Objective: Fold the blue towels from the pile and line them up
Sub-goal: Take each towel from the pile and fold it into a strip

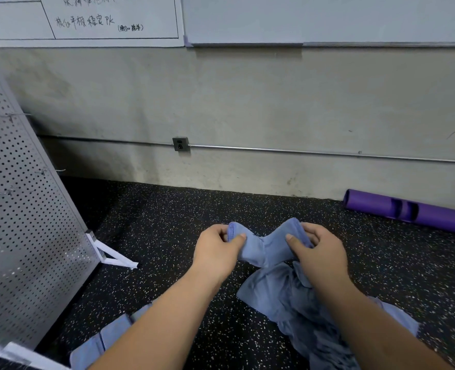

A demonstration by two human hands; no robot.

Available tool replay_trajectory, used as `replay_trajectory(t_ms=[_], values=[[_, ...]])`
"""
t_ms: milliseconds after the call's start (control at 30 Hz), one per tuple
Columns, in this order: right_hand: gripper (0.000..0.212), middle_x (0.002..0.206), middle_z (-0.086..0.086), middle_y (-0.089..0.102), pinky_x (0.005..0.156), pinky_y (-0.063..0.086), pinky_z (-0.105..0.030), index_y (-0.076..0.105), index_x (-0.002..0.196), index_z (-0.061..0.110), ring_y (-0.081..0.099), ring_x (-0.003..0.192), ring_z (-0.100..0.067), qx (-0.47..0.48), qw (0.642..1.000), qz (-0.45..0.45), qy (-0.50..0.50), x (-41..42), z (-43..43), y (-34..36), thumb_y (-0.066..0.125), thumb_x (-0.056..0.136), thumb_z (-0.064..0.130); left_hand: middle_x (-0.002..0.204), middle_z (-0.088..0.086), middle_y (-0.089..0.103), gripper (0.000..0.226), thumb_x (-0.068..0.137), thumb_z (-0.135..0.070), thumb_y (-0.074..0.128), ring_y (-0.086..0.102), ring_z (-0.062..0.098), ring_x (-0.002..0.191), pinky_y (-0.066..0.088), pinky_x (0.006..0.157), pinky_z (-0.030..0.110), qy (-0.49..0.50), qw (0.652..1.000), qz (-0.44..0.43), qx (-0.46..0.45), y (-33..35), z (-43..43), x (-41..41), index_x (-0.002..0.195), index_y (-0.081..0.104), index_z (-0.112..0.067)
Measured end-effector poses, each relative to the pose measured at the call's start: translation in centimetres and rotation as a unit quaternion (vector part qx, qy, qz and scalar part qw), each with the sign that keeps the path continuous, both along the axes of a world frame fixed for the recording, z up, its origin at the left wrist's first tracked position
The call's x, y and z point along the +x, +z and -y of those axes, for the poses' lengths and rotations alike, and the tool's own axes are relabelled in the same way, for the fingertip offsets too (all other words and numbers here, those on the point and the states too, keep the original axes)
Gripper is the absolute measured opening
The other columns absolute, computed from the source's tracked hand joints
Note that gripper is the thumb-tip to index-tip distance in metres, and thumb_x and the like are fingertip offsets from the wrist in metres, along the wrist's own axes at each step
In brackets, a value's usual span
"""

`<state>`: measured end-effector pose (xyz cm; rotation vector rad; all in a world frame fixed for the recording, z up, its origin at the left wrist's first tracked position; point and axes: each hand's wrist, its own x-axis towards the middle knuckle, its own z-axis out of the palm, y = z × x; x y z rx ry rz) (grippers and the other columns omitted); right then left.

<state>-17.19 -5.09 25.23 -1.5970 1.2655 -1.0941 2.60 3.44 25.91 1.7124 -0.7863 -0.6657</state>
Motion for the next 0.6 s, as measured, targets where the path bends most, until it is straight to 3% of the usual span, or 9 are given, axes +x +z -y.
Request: replay_trajectory(t_ms=[67, 167, 300, 467, 600], values=[[0.025, 0.097, 0.023, 0.074, 0.077, 0.055, -0.018, 0.069, 0.110, 0.039, 0.068, 0.086, 0.012, -0.003, 1.000, -0.014, 0.021, 0.8, -0.8, 0.0, 0.081, 0.092, 0.028, 0.087, -0.005, 0.076, 0.009, 0.092, -0.025, 0.078, 0.066, 0.008, 0.072, 0.055, 0.068, 0.028, -0.014, 1.000, 0.002, -0.002, -0.3, 0.1, -0.8, 0.100, 0.075, -0.023], [0.024, 0.095, 0.024, 0.073, 0.067, 0.047, -0.004, 0.070, 0.110, 0.038, 0.063, 0.088, 0.021, -0.019, 0.998, -0.033, 0.043, 2.0, -2.2, -0.2, 0.080, 0.093, 0.023, 0.088, -0.008, 0.078, 0.013, 0.092, -0.023, 0.079, 0.073, 0.003, 0.076, 0.061, 0.076, 0.027, -0.037, 0.999, 0.000, 0.000, -0.6, 0.1, -2.0, 0.104, 0.074, -0.026], [0.029, 0.094, 0.024, 0.075, 0.079, 0.051, -0.011, 0.070, 0.104, 0.044, 0.066, 0.093, 0.014, -0.041, 0.997, -0.037, 0.052, 3.1, -3.4, -0.6, 0.078, 0.093, 0.017, 0.091, -0.010, 0.077, 0.018, 0.093, -0.022, 0.079, 0.073, 0.003, 0.079, 0.062, 0.082, 0.031, -0.045, 0.998, 0.028, 0.013, -0.8, 0.2, -2.9, 0.107, 0.071, -0.028], [0.030, 0.099, 0.027, 0.073, 0.087, 0.054, -0.019, 0.070, 0.108, 0.042, 0.066, 0.099, 0.013, -0.045, 0.997, -0.025, 0.049, 3.5, -3.9, -1.0, 0.079, 0.093, 0.017, 0.095, -0.011, 0.076, 0.020, 0.095, -0.017, 0.075, 0.071, -0.002, 0.079, 0.058, 0.075, 0.018, -0.035, 0.999, 0.002, -0.003, -0.5, 0.0, -3.0, 0.110, 0.068, -0.029], [0.033, 0.109, 0.025, 0.075, 0.092, 0.054, -0.018, 0.074, 0.122, 0.032, 0.069, 0.106, 0.006, -0.023, 0.996, 0.024, 0.080, 3.8, -4.5, -1.4, 0.072, 0.098, 0.010, 0.096, -0.005, 0.077, 0.017, 0.092, -0.037, 0.070, 0.074, 0.013, 0.090, 0.060, 0.087, 0.035, -0.007, 0.997, -0.064, -0.049, -0.1, 0.0, -3.1, 0.106, 0.068, -0.030]])
